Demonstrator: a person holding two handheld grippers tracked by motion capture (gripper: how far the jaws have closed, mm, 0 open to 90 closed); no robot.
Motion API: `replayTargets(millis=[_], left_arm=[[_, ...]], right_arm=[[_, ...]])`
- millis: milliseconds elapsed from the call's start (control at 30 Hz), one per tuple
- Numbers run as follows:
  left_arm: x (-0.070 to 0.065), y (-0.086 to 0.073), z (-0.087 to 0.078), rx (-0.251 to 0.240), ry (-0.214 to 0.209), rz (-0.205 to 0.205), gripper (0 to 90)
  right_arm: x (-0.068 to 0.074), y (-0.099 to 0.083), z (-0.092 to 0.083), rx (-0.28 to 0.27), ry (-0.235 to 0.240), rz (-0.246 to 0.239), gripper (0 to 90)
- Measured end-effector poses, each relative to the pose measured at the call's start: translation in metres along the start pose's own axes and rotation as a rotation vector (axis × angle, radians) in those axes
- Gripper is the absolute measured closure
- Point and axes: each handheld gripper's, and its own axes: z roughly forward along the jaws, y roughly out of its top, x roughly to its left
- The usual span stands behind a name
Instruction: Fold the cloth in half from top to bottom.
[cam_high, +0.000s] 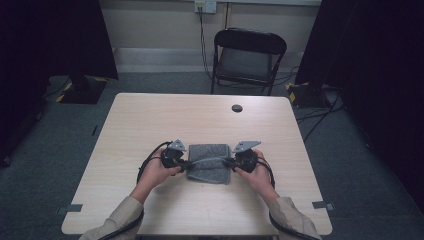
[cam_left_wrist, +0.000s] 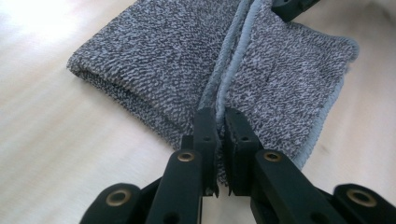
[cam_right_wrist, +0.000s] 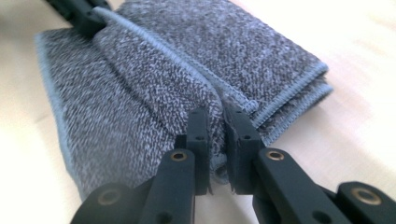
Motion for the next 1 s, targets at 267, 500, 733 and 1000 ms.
replayTargets(millis=[267,500,733,1000], left_arm=[[-0.004,0.005,-0.014,-0.03,-0.002,0.026,84.5],[-0.008,0.01,-0.024,-0.039,0.008,0.045,84.0],[-0.011,0.009,-0.026,-0.037,-0.015,0.053,83.6],[-0.014,0.005,-0.031,-0.027,-0.033,0.066,82.1]], right_arm=[[-0.004,0.007,-0.007,-0.054,0.026,0.025,81.8],[0.009,0.002,-0.019,-0.066,0.045,0.007,81.2],[0.014,-0.004,-0.021,-0.066,0.055,0.016,81.5],[0.02,-0.008,-0.028,-0.087,0.066,0.018,81.4]])
